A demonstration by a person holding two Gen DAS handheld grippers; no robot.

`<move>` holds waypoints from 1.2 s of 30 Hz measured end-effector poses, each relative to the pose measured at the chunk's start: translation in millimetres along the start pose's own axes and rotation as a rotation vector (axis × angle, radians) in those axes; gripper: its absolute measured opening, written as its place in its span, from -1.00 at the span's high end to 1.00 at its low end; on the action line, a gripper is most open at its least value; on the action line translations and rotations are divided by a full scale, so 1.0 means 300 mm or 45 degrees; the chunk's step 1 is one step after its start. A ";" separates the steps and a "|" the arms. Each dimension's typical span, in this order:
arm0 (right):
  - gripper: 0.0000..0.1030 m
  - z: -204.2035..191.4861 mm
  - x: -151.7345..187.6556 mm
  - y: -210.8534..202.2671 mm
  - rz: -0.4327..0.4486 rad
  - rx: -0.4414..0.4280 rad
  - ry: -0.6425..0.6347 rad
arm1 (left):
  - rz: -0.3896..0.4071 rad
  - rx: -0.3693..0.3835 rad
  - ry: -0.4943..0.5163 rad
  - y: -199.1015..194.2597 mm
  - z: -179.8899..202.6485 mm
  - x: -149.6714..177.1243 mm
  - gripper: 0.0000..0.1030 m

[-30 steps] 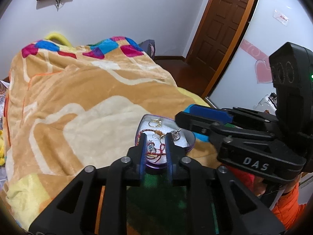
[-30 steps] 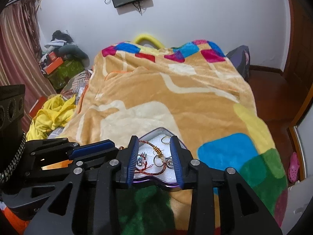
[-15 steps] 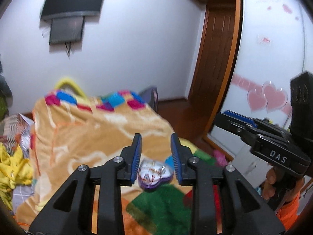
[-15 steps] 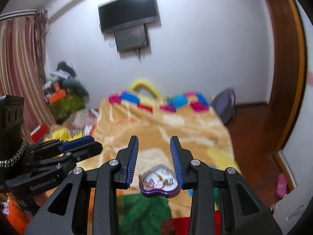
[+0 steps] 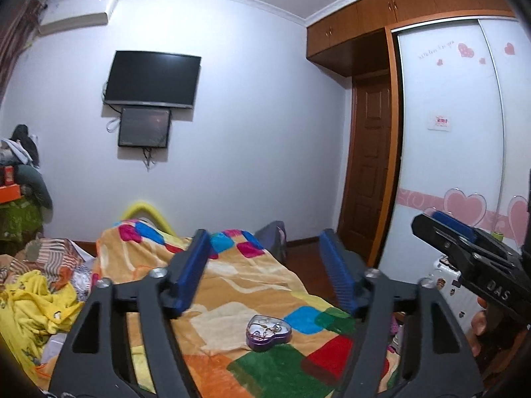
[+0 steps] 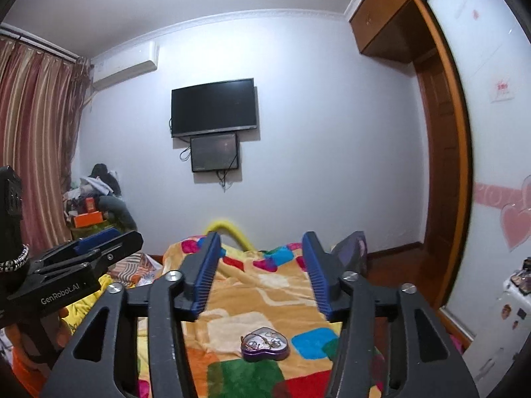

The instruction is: Organize jewelry

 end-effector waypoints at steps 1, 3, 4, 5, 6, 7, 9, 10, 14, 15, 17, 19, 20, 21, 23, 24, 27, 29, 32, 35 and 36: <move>-0.18 -0.007 0.001 -0.011 0.004 0.026 -0.009 | 0.006 -0.006 0.000 -0.008 0.000 0.003 -0.59; -0.39 -0.014 0.007 -0.007 0.011 0.063 -0.021 | 0.010 -0.016 -0.003 -0.022 -0.002 0.014 -0.85; -0.49 -0.015 0.009 -0.005 0.012 0.079 -0.027 | 0.011 -0.029 -0.004 -0.026 -0.004 0.020 -0.86; -0.56 -0.020 0.008 -0.010 0.013 0.089 -0.033 | 0.007 -0.036 0.000 -0.033 -0.001 0.026 -0.86; -0.59 -0.025 0.009 -0.010 0.012 0.094 -0.038 | 0.003 -0.042 0.003 -0.035 -0.001 0.030 -0.86; -0.61 -0.026 0.009 -0.013 0.009 0.094 -0.040 | 0.000 -0.052 0.006 -0.035 -0.003 0.034 -0.86; -0.61 -0.024 0.013 -0.016 -0.004 0.095 -0.042 | 0.000 -0.060 0.009 -0.044 -0.005 0.039 -0.86; -0.61 -0.026 0.014 -0.015 -0.010 0.094 -0.043 | 0.000 -0.061 0.009 -0.049 -0.005 0.042 -0.86; -0.61 -0.032 0.015 -0.010 -0.031 0.086 -0.043 | 0.001 -0.061 0.013 -0.056 -0.004 0.045 -0.86; -0.61 -0.031 0.024 -0.022 -0.033 0.086 -0.046 | 0.001 -0.063 0.016 -0.061 0.000 0.049 -0.86; -0.62 -0.030 0.032 -0.032 -0.037 0.085 -0.048 | 0.001 -0.064 0.020 -0.064 0.002 0.052 -0.86; -0.61 -0.030 0.032 -0.035 -0.041 0.083 -0.045 | -0.001 -0.063 0.021 -0.065 0.013 0.053 -0.86; -0.61 -0.025 0.039 -0.041 -0.043 0.081 -0.042 | -0.001 -0.065 0.022 -0.064 0.012 0.054 -0.86; -0.61 -0.022 0.047 -0.044 -0.045 0.079 -0.039 | -0.002 -0.064 0.023 -0.064 0.012 0.055 -0.86; -0.61 -0.018 0.043 -0.047 -0.050 0.078 -0.037 | -0.005 -0.062 0.020 -0.065 0.012 0.053 -0.86; -0.61 -0.019 0.049 -0.050 -0.051 0.079 -0.037 | -0.006 -0.062 0.020 -0.065 0.011 0.054 -0.86; -0.62 -0.017 0.052 -0.056 -0.058 0.078 -0.032 | -0.012 -0.061 0.021 -0.061 0.013 0.056 -0.86; -0.62 -0.015 0.053 -0.060 -0.065 0.077 -0.031 | -0.020 -0.055 0.020 -0.058 0.013 0.059 -0.86; -0.62 -0.013 0.055 -0.056 -0.074 0.075 -0.029 | -0.023 -0.054 0.028 -0.055 0.019 0.058 -0.87; -0.62 -0.013 0.053 -0.058 -0.082 0.073 -0.029 | -0.025 -0.050 0.032 -0.052 0.023 0.059 -0.88; -0.61 -0.012 0.051 -0.060 -0.083 0.072 -0.030 | -0.026 -0.048 0.031 -0.051 0.024 0.059 -0.90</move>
Point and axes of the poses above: each gripper's, at about its wrist camera, not at the fingertips, and y roughly the way its jaws point, z to its right, x to its underside, the point moved 6 cm from there along y, roughly the way its jaws point, and after that the axes turned 9 degrees about -y, right-handed, at the moved point
